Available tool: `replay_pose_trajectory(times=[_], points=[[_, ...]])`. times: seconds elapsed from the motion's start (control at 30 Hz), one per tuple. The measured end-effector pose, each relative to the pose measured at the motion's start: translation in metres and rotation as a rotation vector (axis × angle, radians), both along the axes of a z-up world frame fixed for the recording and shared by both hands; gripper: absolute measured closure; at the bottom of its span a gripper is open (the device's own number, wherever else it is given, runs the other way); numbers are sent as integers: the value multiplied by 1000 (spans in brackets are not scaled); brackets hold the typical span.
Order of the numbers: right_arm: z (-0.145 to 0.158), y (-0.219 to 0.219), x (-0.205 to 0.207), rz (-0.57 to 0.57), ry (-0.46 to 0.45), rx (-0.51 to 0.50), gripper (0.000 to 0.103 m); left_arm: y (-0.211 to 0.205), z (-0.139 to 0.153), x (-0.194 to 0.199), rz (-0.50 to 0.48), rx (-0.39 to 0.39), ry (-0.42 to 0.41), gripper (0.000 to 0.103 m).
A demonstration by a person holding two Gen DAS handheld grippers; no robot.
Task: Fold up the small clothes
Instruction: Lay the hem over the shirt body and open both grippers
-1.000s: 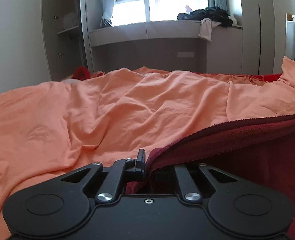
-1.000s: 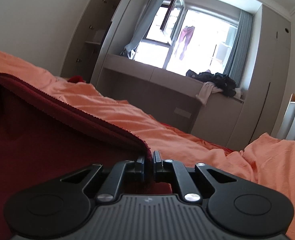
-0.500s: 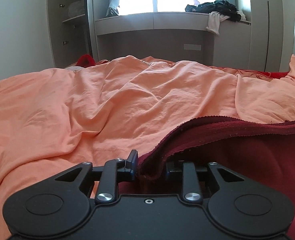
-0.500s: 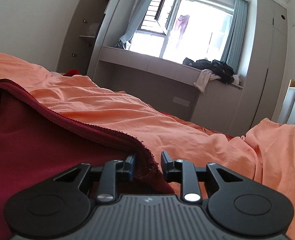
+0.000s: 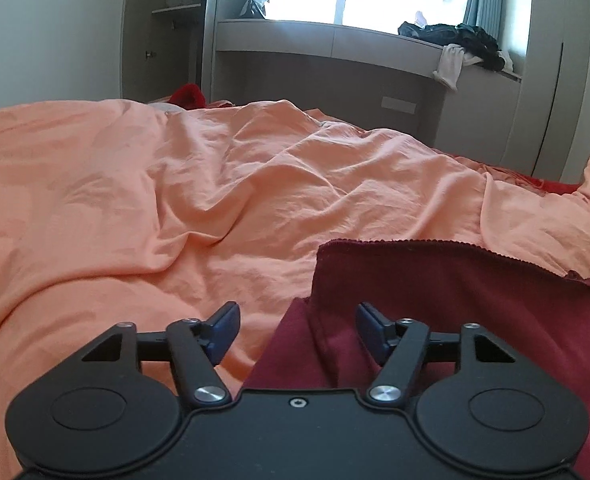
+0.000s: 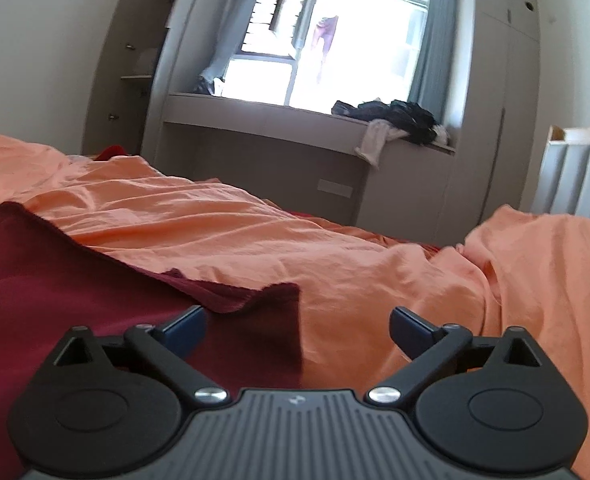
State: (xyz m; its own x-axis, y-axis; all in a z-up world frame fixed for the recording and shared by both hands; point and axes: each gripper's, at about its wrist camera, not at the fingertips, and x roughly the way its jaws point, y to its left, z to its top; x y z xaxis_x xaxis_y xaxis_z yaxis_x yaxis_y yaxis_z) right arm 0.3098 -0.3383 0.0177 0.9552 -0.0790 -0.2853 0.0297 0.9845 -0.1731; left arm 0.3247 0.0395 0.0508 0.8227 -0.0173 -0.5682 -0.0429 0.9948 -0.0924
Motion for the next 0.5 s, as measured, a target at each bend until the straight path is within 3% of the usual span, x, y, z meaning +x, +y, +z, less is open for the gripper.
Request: replay_pose_trajectory(times=[0.23,0.5], points=[[-3,-19,-2,-92,33,14,0,-3,-4,-8,-70,10,5,34],[-6,-54,-16,-192,52,51,0,-1,-7,-15,-79,19,6,32]])
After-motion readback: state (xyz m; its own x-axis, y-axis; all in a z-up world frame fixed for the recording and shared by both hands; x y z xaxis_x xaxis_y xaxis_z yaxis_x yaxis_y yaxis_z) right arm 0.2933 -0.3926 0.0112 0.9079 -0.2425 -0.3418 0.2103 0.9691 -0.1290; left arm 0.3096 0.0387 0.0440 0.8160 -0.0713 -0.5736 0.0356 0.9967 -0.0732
